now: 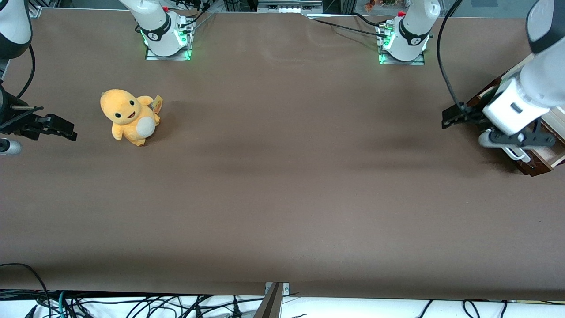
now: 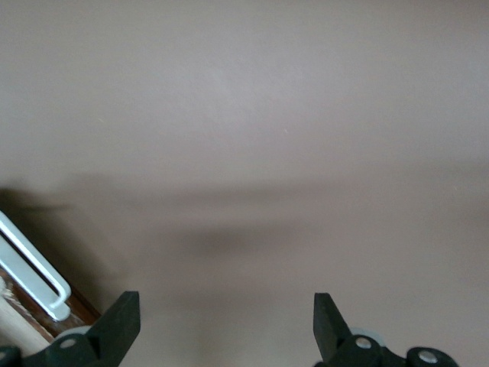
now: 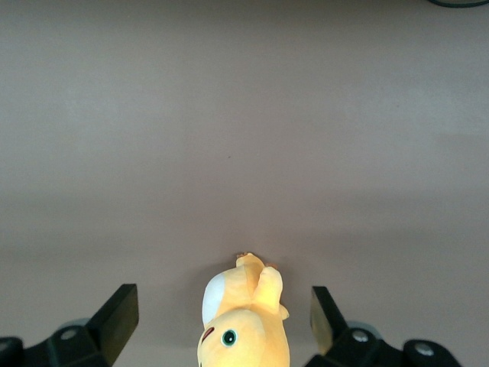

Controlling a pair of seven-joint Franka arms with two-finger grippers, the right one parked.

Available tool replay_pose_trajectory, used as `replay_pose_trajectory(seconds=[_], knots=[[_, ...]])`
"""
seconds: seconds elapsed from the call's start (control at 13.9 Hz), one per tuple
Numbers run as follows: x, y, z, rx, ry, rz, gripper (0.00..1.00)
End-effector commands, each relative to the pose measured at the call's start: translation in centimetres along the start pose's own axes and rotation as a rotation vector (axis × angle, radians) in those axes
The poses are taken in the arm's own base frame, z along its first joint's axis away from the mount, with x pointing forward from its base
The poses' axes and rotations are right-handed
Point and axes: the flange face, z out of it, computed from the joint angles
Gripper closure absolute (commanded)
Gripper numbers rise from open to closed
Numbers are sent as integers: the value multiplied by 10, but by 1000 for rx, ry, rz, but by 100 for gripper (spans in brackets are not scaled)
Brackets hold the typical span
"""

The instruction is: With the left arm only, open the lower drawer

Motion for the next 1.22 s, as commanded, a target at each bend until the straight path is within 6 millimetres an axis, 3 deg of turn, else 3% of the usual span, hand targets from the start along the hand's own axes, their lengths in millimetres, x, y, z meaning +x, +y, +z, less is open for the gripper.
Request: replay_pose_trajectory(seconds=[0.0,0.22,1.15], knots=[[-16,-26,18,29,45,3,0],[-25,-42,9,13,50,60,0],[-25,-38,2,-4,6,44,0]])
